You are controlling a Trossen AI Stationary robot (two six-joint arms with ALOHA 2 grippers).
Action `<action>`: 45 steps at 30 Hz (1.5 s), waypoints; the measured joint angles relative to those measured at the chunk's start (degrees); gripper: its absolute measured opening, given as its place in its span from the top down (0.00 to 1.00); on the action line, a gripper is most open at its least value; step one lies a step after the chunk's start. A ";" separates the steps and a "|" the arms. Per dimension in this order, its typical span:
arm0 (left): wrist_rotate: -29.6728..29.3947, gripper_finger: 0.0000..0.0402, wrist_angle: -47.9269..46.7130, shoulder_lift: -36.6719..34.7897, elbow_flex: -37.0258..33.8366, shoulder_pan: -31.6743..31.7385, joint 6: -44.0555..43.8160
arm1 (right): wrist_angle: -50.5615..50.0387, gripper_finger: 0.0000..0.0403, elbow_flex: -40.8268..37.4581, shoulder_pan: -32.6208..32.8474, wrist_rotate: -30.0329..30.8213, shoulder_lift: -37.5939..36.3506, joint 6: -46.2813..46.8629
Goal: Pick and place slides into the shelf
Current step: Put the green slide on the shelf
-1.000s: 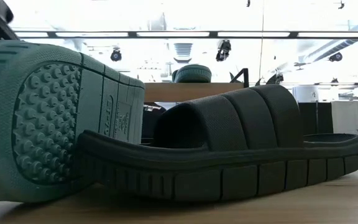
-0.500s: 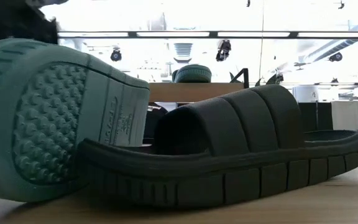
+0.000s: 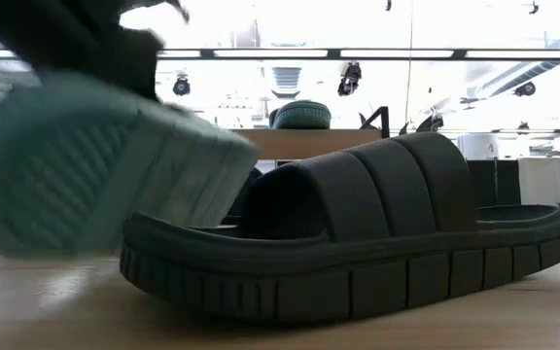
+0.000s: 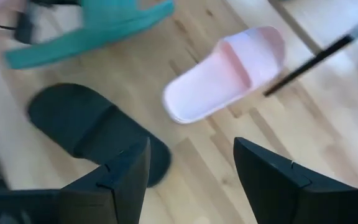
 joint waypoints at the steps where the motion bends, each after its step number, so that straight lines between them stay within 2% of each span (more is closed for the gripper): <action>1: 0.29 0.99 -1.88 -0.14 2.18 0.00 0.58 | -1.05 0.44 -0.02 0.15 0.25 0.00 0.43; 3: 0.21 0.99 -9.14 -0.32 8.47 -0.07 1.47 | -2.17 0.45 -0.06 0.94 2.28 -0.34 2.02; 9: 0.37 1.00 -42.74 -0.56 32.05 1.66 1.54 | -5.83 0.48 0.05 4.67 11.93 -2.22 11.49; 10: 0.90 1.00 -44.71 -0.56 34.72 2.62 2.00 | -7.17 0.48 0.04 5.31 13.30 -2.35 13.60; 13: 4.17 1.00 -42.61 -3.12 37.55 6.60 13.24 | -8.44 0.49 -0.62 6.76 16.02 -2.45 17.36; 15: 2.52 1.00 -44.48 -3.63 38.41 10.25 17.04 | -8.46 0.50 -0.94 6.97 16.63 -2.45 18.16; 18: 3.07 1.00 -44.42 -5.15 37.34 15.36 24.70 | -8.60 0.50 -1.14 6.95 17.38 -2.13 20.21; 21: 0.69 1.00 -44.17 -6.33 36.92 21.72 30.35 | -8.38 0.50 -1.53 7.08 18.89 -1.90 22.43; 24: 1.04 1.00 -44.47 -7.61 36.15 29.50 35.80 | -8.48 0.50 -1.53 7.08 19.57 -2.03 23.71; 26: 4.41 1.00 -44.34 -7.69 35.56 35.23 37.48 | -8.46 0.50 -1.53 7.08 19.55 -1.99 23.74; 29: 13.43 1.00 -43.53 -7.25 34.76 43.21 38.61 | -8.49 0.50 -1.53 7.04 19.77 -1.99 24.77; 31: 15.71 1.00 -42.09 -7.16 34.44 46.81 42.52 | -8.46 0.50 -1.53 7.04 20.53 -1.99 25.40; 39: 14.10 1.00 -27.30 -5.79 34.42 49.22 62.52 | -8.44 0.50 -1.69 6.63 21.57 -1.99 25.72; 45: 12.19 1.00 -29.04 -1.30 34.35 49.42 65.35 | -8.44 0.50 -1.84 6.55 22.09 -1.99 27.72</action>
